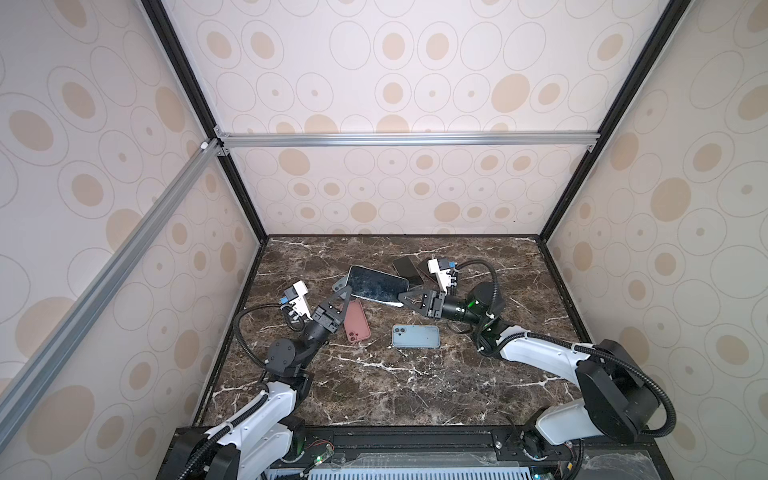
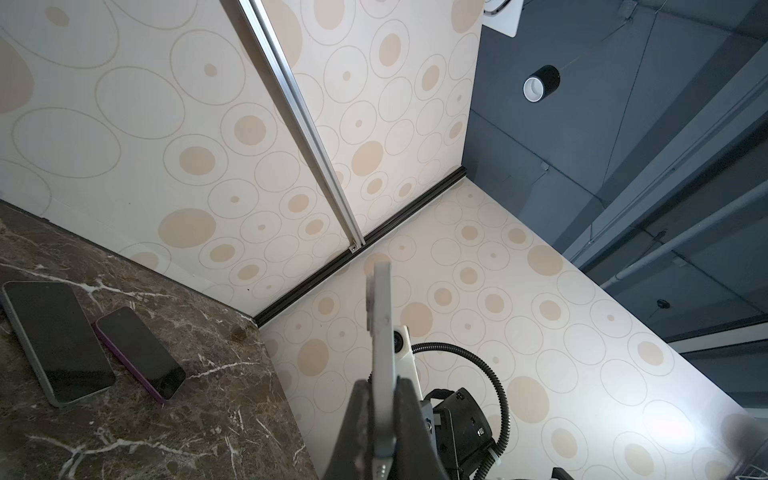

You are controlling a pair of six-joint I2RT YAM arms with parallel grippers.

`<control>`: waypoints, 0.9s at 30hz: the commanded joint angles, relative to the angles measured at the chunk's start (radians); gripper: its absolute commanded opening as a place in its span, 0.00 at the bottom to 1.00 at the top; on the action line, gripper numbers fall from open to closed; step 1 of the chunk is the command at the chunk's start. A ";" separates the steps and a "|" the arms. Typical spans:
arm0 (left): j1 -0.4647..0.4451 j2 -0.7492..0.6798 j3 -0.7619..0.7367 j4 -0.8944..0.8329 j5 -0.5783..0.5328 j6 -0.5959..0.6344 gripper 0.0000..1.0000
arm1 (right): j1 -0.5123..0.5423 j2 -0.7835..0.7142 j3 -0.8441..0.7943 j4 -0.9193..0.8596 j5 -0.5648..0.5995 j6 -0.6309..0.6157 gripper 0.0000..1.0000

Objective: Put the phone into the phone case

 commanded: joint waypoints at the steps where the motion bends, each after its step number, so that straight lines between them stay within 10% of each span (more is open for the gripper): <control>1: 0.004 -0.004 0.010 0.101 -0.007 -0.031 0.00 | 0.000 0.004 0.030 0.085 -0.020 0.028 0.23; 21: 0.004 0.041 0.001 0.092 0.028 -0.055 0.00 | -0.003 -0.001 0.007 0.129 0.026 0.062 0.08; 27: 0.004 0.028 -0.001 0.029 0.015 -0.039 0.29 | -0.008 -0.032 -0.002 0.047 0.059 0.022 0.01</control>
